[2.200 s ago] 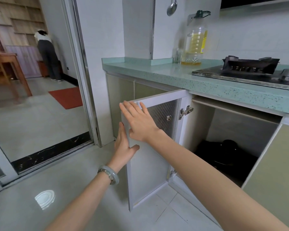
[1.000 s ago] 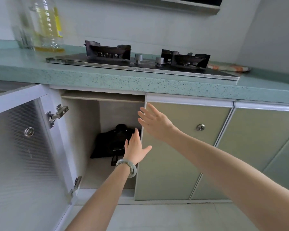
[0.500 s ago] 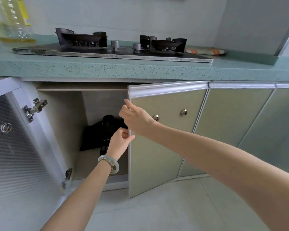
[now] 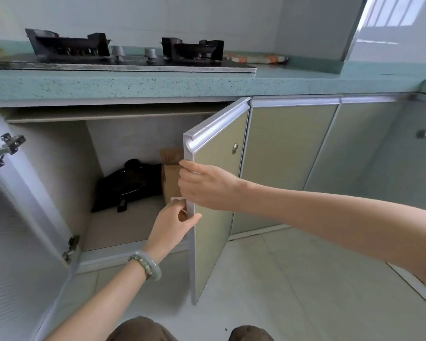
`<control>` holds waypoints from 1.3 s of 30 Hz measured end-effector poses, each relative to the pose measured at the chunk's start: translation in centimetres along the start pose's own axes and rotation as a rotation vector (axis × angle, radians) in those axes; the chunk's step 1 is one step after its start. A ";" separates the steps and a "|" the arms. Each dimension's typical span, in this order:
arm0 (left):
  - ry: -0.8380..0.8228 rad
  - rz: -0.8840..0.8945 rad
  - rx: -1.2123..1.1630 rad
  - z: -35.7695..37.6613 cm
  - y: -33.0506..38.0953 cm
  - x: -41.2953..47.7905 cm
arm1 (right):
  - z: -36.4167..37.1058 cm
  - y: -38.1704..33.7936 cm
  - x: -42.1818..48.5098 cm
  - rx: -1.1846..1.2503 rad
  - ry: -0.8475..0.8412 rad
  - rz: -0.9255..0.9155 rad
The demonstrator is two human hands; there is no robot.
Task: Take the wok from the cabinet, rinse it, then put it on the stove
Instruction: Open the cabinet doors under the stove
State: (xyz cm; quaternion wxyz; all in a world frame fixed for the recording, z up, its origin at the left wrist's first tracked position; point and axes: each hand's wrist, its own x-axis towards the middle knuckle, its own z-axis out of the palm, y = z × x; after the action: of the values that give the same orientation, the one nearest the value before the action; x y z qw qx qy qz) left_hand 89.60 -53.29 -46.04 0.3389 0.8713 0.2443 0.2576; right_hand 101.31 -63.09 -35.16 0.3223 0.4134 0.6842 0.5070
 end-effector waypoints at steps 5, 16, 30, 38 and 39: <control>-0.169 0.142 0.053 3.6 3.6 -1.3 | -0.2 -0.4 -7.3 0.016 0.102 0.048; -0.228 0.270 0.044 13.7 13.0 -0.3 | -0.7 1.0 -21.5 0.195 0.049 0.137; -0.203 0.210 -0.041 19.4 17.8 1.9 | 1.2 1.0 -27.2 0.194 -0.313 0.225; -0.494 0.167 -0.191 18.9 15.6 2.2 | 0.4 0.9 -23.5 0.188 -0.518 0.297; -0.544 0.156 -0.142 18.2 14.8 2.0 | 0.1 0.8 -22.6 0.213 -0.521 0.352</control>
State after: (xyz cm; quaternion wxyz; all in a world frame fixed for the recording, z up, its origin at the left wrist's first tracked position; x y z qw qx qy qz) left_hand 105.97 -70.17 -46.47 0.4311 0.8986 0.0583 0.0563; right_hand 111.81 -83.13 -33.97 0.3491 0.6723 0.5460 0.3578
